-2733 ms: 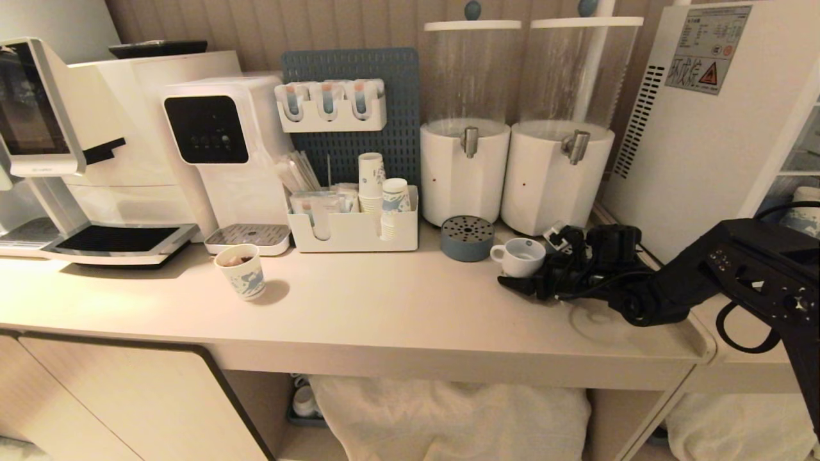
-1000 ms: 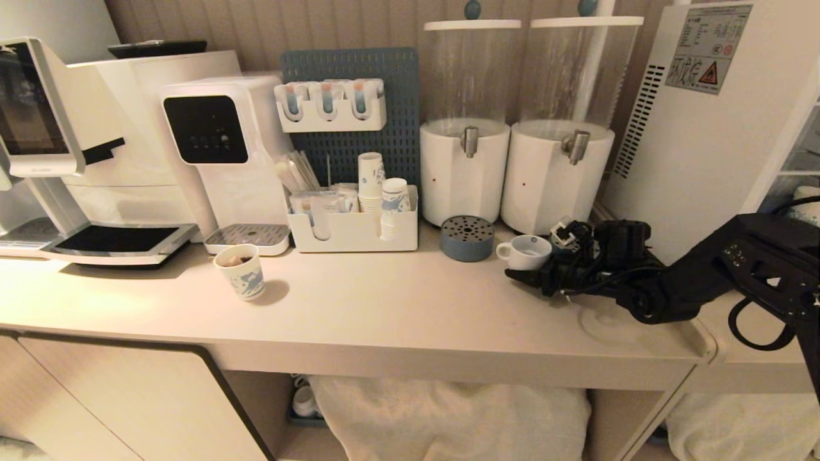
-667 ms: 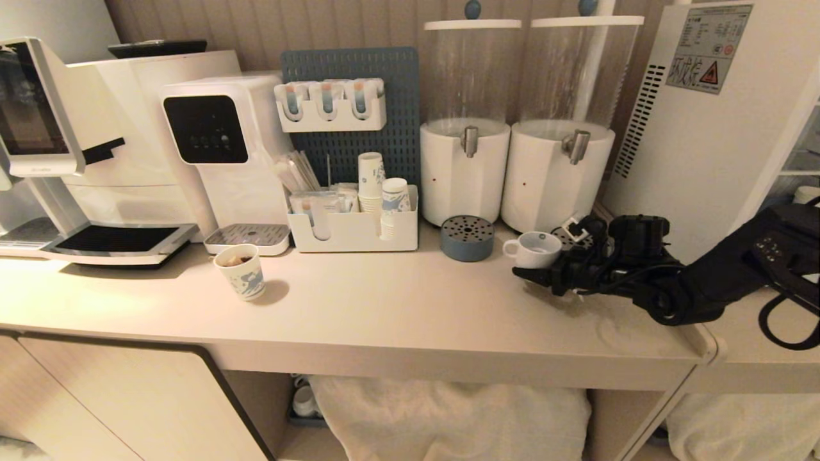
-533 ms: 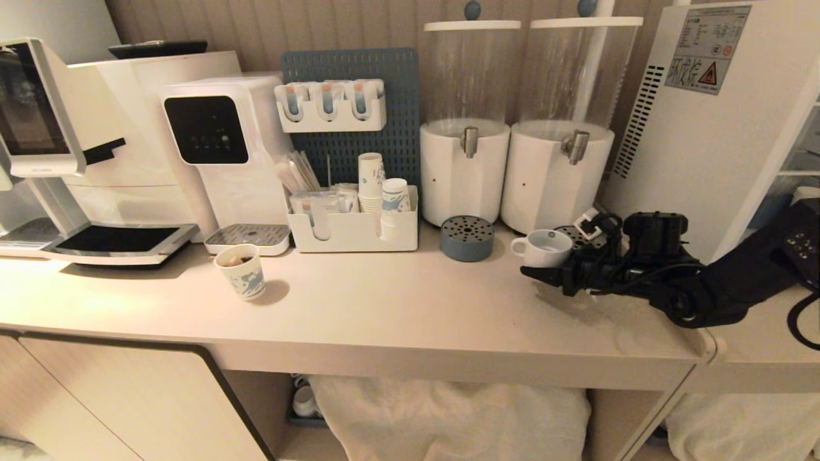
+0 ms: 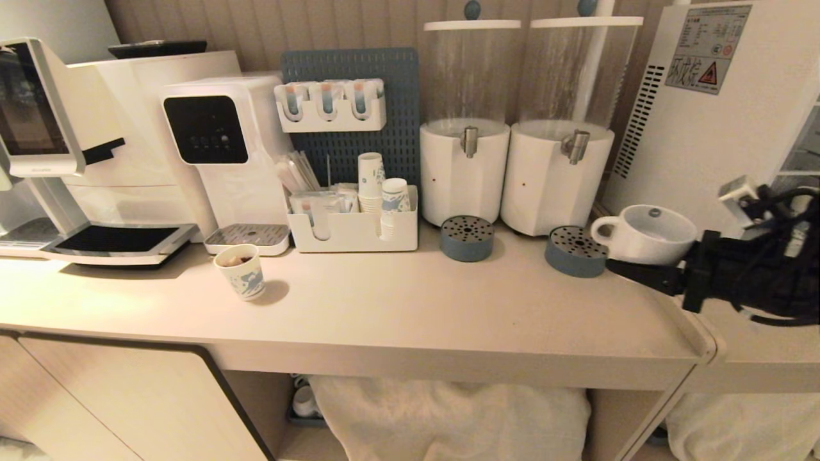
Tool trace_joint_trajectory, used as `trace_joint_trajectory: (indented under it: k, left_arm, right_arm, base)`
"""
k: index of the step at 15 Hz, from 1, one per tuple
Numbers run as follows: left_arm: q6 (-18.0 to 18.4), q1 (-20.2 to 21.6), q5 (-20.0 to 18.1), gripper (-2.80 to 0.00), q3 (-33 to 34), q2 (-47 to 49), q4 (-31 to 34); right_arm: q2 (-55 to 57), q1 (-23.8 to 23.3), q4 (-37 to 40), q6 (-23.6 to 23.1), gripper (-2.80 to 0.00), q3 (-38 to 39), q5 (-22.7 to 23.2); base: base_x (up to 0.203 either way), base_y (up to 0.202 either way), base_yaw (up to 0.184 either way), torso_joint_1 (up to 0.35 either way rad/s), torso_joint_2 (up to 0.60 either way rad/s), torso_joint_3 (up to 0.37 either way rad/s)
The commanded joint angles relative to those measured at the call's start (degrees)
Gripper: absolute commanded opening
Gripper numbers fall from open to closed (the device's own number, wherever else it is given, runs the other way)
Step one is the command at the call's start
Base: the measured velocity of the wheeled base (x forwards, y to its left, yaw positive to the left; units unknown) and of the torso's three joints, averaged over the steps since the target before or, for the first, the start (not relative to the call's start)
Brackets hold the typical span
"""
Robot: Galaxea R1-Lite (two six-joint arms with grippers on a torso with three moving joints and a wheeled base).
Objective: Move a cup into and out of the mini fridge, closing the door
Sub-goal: Put the ceramic cup in the freezer
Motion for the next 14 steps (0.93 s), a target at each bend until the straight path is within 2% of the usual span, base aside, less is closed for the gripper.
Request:
trace_joint_trajectory:
  k: [1, 3, 4, 6, 7, 9, 14]
  left_arm:
    - [0.0, 0.0, 0.0, -2.8, 0.0, 0.0, 0.0]
    - [0.0, 0.0, 0.0, -2.8, 0.0, 0.0, 0.0]
    - [0.1, 0.0, 0.0, -2.8, 0.0, 0.0, 0.1]
    - [0.0, 0.0, 0.0, -2.8, 0.0, 0.0, 0.0]
    - [0.0, 0.0, 0.0, -2.8, 0.0, 0.0, 0.0]
    - [1.0, 0.0, -0.1, -2.8, -0.1, 0.0, 0.2]
    - [0.7, 0.0, -0.1, -2.8, 0.0, 0.0, 0.0]
  right_arm:
    - [-16.2, -4.2, 2.0, 0.0, -2.8, 5.8, 3.3]
    - [-27.2, -8.9, 8.6, 0.1, -2.8, 9.0, 7.7]
    - [-31.9, -12.3, 13.4, 0.2, -2.8, 9.6, 11.7]
    - [-37.1, -19.3, 23.6, 0.3, -2.8, 8.2, 23.0]
    - [-38.7, -20.4, 27.2, 0.3, -2.8, 6.3, 25.2]
    - [-39.6, -20.7, 29.2, 0.3, -2.8, 4.5, 25.9]
    - [-37.7, -20.6, 29.3, 0.3, -2.8, 4.2, 26.2]
  base:
    - [0.0, 0.0, 0.0, 0.0, 0.0, 0.0]
    - [0.0, 0.0, 0.0, 0.0, 0.0, 0.0]
    - [0.0, 0.0, 0.0, 0.0, 0.0, 0.0]
    - [0.0, 0.0, 0.0, 0.0, 0.0, 0.0]
    - [0.0, 0.0, 0.0, 0.0, 0.0, 0.0]
    - [0.0, 0.0, 0.0, 0.0, 0.0, 0.0]
    - [0.0, 0.0, 0.0, 0.0, 0.0, 0.0]
